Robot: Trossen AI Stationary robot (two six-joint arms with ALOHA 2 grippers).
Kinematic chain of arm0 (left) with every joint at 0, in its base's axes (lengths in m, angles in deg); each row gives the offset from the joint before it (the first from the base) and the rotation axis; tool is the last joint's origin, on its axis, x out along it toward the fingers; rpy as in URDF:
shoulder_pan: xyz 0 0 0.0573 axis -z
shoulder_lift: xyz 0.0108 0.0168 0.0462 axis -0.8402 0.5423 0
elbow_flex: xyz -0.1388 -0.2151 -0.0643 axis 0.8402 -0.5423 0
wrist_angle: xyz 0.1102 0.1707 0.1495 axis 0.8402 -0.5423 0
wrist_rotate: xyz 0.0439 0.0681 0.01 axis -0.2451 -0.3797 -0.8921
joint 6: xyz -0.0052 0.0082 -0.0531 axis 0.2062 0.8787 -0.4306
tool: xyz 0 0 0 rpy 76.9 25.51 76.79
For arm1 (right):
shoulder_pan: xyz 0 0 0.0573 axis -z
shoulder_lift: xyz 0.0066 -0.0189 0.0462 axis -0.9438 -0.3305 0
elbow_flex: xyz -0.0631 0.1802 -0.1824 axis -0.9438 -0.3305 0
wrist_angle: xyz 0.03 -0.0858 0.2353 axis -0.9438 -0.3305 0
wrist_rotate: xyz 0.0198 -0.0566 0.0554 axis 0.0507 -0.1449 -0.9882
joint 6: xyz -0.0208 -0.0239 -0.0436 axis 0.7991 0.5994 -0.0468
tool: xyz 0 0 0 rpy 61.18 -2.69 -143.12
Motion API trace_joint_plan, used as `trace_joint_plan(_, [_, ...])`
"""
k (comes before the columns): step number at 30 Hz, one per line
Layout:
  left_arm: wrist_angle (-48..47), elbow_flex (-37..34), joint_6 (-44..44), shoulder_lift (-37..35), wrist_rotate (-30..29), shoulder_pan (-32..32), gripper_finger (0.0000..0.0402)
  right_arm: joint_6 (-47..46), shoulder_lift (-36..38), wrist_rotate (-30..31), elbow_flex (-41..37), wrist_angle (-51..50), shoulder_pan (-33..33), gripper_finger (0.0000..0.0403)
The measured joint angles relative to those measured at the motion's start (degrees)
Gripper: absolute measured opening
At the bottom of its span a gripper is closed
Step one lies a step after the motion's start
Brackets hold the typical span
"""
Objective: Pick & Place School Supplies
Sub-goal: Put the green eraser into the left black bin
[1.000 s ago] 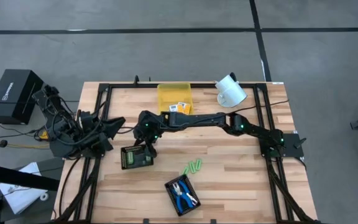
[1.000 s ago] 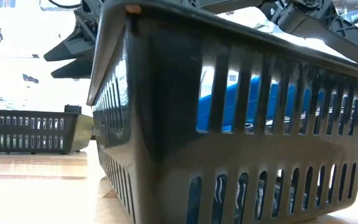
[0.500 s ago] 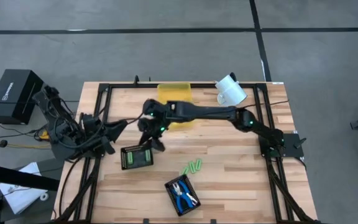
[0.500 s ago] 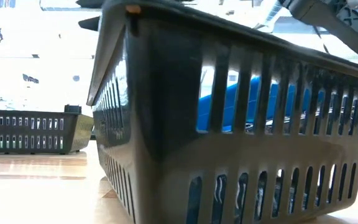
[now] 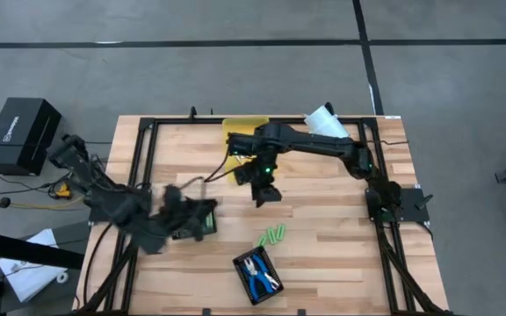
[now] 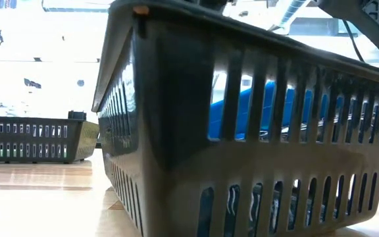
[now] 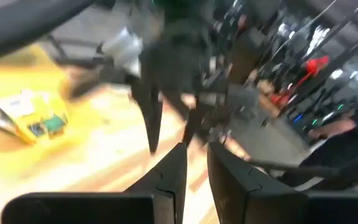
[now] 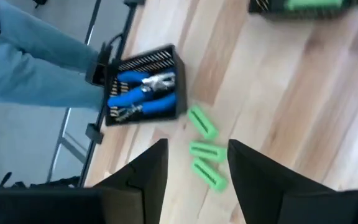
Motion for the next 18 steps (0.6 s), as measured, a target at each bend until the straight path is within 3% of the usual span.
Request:
trace_joint_plan(4, [0.45, 0.00, -3.35, 5.05, 8.28, -5.51, 0.0058, 1.46, 3.47, -0.34, -6.59, 0.08, 2.14, 0.0148])
trace_joint_plan(9, [3.67, 0.00, -3.71, 11.17, 18.96, -12.76, 0.0058, 3.59, 10.11, -8.91, -21.10, 0.67, 5.14, 0.0138])
trace_joint_plan(14, [11.45, 0.00, 3.48, 16.32, 30.89, -19.79, 0.0058, 3.34, 23.07, -19.62, -40.21, 9.02, 7.32, 0.0134])
trace_joint_plan(18, [16.73, 0.02, 7.94, 18.91, 42.63, -25.62, 0.0058, -1.17, 34.28, -21.04, -54.34, 14.67, 9.09, 0.0134])
